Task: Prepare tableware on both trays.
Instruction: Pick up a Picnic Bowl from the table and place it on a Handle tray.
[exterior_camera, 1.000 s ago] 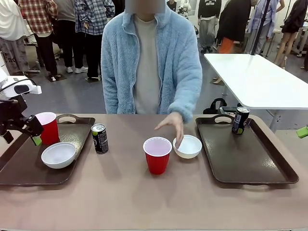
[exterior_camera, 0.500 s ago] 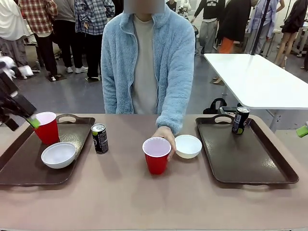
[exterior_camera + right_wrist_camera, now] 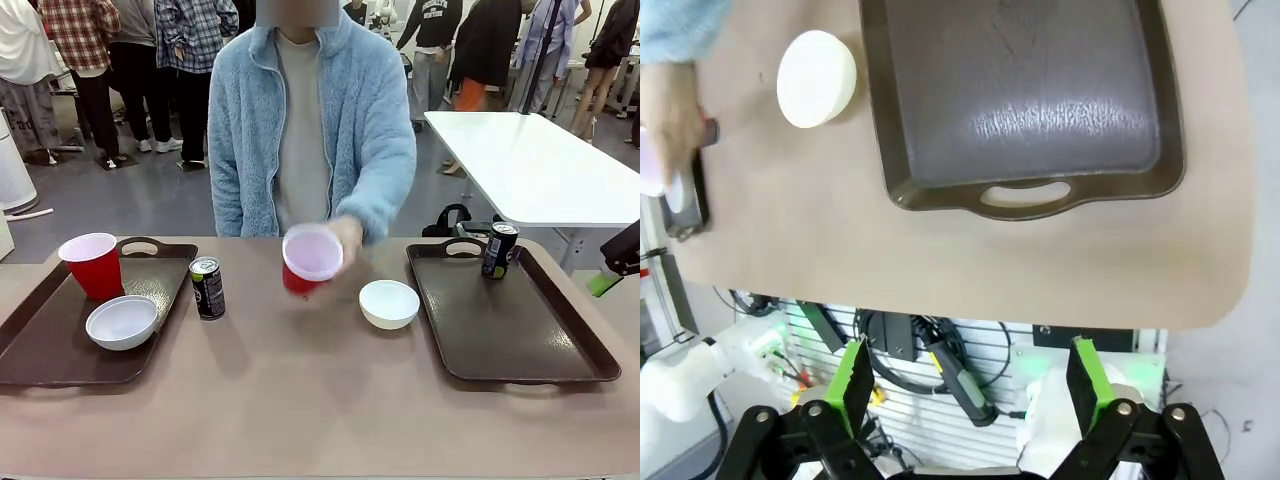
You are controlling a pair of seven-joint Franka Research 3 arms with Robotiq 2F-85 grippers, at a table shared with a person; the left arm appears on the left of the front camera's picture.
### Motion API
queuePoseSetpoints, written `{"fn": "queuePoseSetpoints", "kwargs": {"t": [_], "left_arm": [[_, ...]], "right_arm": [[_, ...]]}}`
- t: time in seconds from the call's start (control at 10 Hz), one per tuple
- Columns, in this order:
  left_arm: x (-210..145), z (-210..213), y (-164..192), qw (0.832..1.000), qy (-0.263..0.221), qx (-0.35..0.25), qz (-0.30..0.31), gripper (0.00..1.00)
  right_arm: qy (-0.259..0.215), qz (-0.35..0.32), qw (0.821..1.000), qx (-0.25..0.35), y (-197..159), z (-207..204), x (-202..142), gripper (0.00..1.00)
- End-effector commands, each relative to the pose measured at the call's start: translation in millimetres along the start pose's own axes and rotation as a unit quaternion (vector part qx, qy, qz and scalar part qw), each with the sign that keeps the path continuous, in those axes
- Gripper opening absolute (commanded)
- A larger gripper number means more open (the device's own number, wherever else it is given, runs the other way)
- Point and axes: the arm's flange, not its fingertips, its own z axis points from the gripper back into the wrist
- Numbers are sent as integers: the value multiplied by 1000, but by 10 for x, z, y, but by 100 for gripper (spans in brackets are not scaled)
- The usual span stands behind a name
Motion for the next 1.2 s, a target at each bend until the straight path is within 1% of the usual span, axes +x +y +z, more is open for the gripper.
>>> {"fn": "queuePoseSetpoints", "kwargs": {"t": [0.0, 0.1, 0.2, 0.3, 0.5, 0.6, 0.7, 0.9, 1.1], "left_arm": [[-22, 120, 358, 997, -25, -64, 17, 100], [-133, 141, 545, 995, -39, -89, 25, 100], [-216, 128, 678, 992, -46, -114, 24, 100], [-274, 145, 693, 990, -53, -130, 22, 100], [-289, 90, 650, 989, -59, -135, 9, 100], [-355, 71, 738, 990, -51, -124, 34, 100], [-355, 71, 738, 990, -51, -124, 34, 100], [-355, 71, 738, 990, -51, -124, 34, 100], [-355, 71, 738, 990, -51, -124, 34, 100]], "right_arm": [[-6, -10, 1000, -24, 115, 22, 125, 100], [-4, -10, 999, -39, 203, -35, 171, 100], [10, -1, 999, -49, 369, -140, 220, 100], [25, 15, 998, -58, 558, -269, 244, 100], [52, 38, 994, -90, 898, -714, 283, 100], [62, 51, 991, -104, 1074, -1017, 304, 100], [69, 62, 990, -109, 1194, -1238, 310, 100], [71, 77, 989, -102, 1358, -1552, 335, 100], [58, 95, 990, -92, 1378, -1679, 364, 100]]}}
